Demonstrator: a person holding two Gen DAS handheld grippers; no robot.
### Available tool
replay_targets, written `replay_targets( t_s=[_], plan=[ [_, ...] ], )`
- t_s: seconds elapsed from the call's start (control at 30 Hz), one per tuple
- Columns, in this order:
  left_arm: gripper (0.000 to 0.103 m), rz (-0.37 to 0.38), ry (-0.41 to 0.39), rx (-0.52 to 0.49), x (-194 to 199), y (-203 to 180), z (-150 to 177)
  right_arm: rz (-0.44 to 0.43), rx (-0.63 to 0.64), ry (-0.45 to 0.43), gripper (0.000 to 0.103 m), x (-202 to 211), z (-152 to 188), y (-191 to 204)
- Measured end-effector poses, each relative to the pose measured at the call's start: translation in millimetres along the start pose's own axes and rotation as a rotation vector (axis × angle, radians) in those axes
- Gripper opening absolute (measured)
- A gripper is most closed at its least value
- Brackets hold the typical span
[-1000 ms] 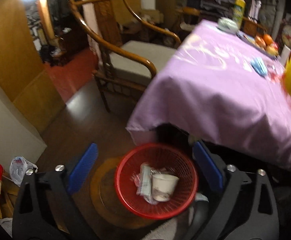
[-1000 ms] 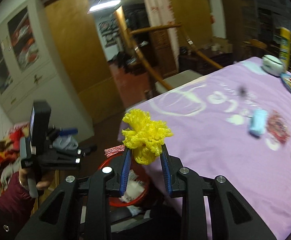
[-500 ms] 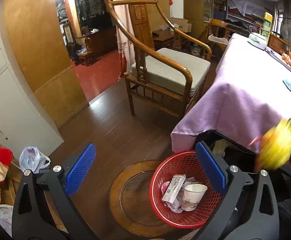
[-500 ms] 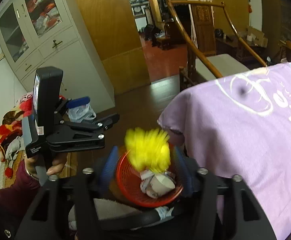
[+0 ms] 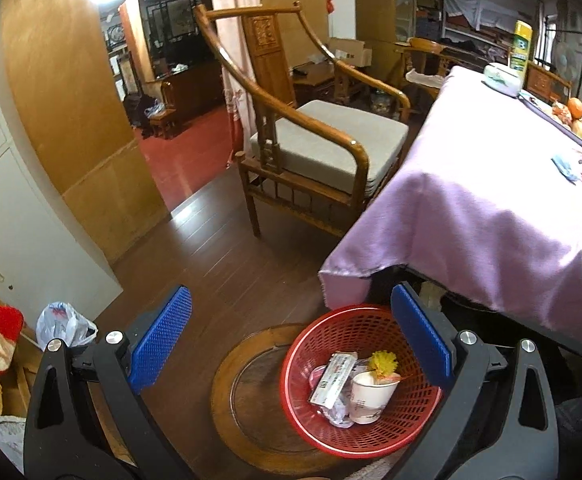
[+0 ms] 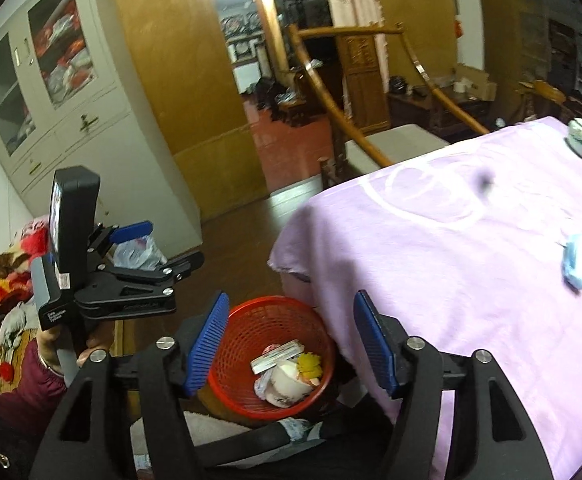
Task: Collect trash
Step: 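Return both tools to the table toward the green tissue pack and mask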
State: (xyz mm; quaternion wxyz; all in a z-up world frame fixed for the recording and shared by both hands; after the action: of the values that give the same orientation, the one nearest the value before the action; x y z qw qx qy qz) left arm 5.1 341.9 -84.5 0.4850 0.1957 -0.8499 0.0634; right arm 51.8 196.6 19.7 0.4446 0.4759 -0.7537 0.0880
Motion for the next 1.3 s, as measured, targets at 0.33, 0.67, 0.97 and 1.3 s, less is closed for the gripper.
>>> replay_targets(
  t_s=[0.33, 0.67, 0.97, 1.3],
  plan=[
    [0.096, 0.033, -0.027, -0.084, 20.1, -54.4, -7.3, 0.086, -0.135, -0.153, 0.075, 64.7, 31.6, -60.9],
    [0.096, 0.114, -0.014, -0.239, 33.8, -151.9, -10.3, 0.24, -0.331, -0.305, 0.088, 138.6, 97.0, -147.7],
    [0.096, 0.184, -0.013, -0.39, 33.0, -254.1, -23.7, 0.365, -0.497, -0.338, 0.088, 167.2, 163.6, -224.0],
    [0.096, 0.241, 0.019, -0.481, 4.5, -341.4, -60.8, 0.471, -0.584, -0.267, 0.088, 168.0, 193.4, -287.8]
  ],
)
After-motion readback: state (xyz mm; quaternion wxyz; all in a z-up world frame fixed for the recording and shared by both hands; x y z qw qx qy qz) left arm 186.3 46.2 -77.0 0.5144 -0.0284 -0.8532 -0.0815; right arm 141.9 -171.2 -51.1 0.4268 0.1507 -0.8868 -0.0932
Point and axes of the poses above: each gripper's, at about its wrist camera, not at the fingertips, and x roughly against the way its jaws point, y to its left, z to its underside, the point moved 5 cm from there along -x, roughly the way its jaws point, and after that the axes turned 13 degrees about y, right-handed, at the moved point
